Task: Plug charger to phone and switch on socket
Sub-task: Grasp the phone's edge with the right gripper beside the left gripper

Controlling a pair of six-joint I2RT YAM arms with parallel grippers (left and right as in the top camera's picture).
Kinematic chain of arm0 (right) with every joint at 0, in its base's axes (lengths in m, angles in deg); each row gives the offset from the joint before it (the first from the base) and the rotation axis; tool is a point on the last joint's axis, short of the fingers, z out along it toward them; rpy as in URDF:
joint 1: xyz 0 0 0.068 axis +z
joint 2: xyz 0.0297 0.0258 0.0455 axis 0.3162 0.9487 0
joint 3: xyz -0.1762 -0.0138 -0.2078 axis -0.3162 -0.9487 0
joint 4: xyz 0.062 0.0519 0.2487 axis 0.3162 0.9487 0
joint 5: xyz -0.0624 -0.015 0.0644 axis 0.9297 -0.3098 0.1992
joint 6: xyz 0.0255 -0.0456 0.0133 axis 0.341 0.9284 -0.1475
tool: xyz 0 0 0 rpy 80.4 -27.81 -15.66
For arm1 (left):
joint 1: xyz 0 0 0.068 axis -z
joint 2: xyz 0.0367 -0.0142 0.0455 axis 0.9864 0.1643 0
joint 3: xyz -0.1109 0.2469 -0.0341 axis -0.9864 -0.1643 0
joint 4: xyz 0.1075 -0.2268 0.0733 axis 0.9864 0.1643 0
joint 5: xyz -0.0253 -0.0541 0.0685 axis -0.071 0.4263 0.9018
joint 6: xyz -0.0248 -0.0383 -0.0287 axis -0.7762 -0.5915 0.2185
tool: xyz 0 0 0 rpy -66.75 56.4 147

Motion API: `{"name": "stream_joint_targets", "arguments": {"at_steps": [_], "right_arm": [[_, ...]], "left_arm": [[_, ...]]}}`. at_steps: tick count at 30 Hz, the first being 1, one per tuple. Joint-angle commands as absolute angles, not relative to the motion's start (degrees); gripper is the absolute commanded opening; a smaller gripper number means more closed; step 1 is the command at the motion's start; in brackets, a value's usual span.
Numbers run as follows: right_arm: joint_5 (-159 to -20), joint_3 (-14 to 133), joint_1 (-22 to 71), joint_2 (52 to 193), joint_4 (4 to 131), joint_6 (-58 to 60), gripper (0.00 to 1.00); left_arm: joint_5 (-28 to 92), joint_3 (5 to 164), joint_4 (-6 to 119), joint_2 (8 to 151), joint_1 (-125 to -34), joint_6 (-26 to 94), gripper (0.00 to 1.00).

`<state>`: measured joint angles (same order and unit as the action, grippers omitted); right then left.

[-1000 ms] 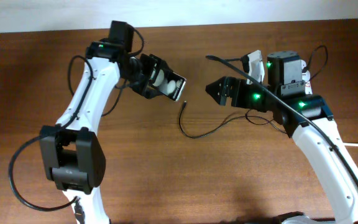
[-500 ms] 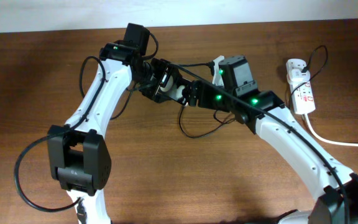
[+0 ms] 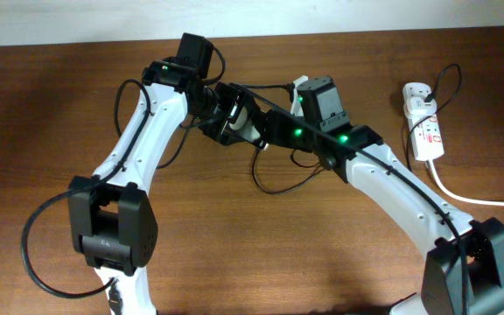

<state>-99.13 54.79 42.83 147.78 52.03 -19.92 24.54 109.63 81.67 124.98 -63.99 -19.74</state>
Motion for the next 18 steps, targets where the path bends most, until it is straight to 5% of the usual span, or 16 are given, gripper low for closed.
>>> {"name": "stream_joint_targets", "arguments": {"at_steps": [1, 18], "right_arm": [[-97.2, 55.9, 45.0, 148.9, 50.8, -20.0, 0.5], [-92.2, 55.9, 46.7, 148.9, 49.0, -21.5, 0.3]], "left_arm": [[23.0, 111.2, 81.7, 124.7, -63.7, -20.3, 0.0], [23.0, 111.2, 81.7, 124.7, -63.7, -20.3, 0.0]]}}
